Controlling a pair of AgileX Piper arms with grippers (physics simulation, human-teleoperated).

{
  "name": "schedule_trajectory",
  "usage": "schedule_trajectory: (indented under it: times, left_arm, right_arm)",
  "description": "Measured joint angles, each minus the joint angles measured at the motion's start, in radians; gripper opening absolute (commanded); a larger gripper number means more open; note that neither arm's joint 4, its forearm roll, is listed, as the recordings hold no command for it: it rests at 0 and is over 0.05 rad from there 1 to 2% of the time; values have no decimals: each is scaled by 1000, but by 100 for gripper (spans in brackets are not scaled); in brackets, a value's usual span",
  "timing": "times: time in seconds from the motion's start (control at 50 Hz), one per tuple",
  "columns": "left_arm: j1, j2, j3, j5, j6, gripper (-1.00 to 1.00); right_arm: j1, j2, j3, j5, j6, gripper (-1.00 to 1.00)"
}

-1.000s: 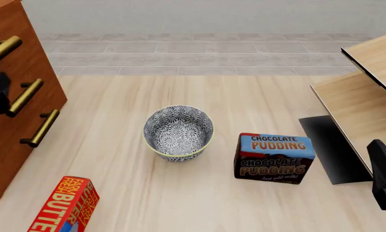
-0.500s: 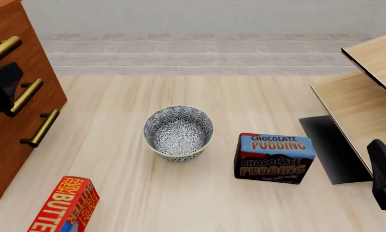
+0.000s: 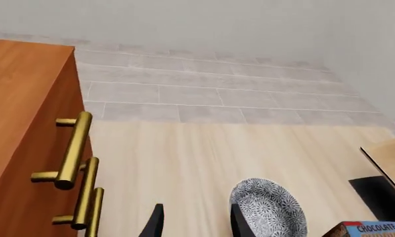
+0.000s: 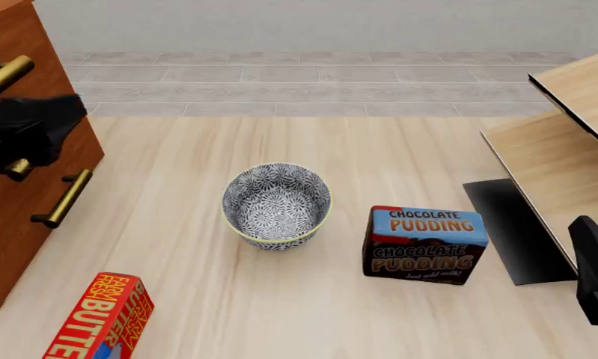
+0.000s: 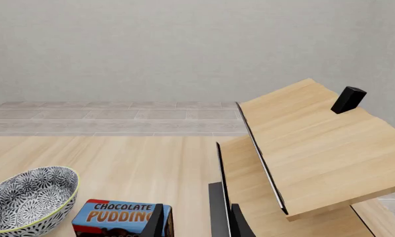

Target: Close the top drawer of the cabinet and put the bowl on top of it.

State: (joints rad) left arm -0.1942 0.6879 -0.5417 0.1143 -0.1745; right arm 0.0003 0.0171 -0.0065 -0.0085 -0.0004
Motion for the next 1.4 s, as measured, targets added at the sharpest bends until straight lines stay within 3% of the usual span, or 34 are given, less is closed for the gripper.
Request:
schedule_trajectory:
  times: [0.8,1.4]
  left_arm:
    - [-108,339,-247,224,-88,100]
    - [-107,493,-355,275,-86,100]
  right_arm:
    - [0,0,0,0,0,100]
    - [0,0,0,0,0,100]
